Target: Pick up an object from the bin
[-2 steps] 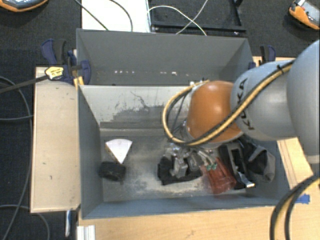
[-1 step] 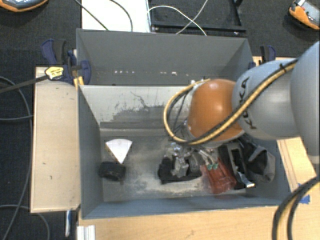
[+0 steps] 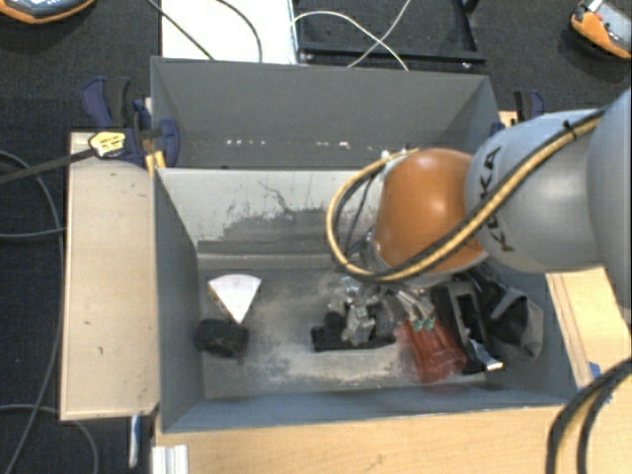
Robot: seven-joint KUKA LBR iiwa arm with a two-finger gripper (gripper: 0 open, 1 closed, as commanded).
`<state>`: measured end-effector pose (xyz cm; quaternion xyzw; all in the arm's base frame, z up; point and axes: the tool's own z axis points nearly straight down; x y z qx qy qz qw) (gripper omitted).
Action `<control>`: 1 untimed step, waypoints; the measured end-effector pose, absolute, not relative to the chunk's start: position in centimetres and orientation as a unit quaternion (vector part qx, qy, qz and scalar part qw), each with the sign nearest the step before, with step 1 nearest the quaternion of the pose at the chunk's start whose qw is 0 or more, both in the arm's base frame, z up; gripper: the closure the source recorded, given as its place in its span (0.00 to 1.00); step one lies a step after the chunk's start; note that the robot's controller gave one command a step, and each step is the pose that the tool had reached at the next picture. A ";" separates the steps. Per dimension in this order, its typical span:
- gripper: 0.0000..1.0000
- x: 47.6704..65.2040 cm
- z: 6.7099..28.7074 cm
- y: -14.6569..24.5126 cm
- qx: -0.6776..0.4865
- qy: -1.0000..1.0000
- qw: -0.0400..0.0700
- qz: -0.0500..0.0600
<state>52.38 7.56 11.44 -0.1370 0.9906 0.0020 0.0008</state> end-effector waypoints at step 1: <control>1.00 52.5 12.5 7.6 -0.137 0.991 0.003 0.002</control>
Offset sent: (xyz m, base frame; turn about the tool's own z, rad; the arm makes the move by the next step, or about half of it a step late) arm 0.0000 0.0000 0.0153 0.0000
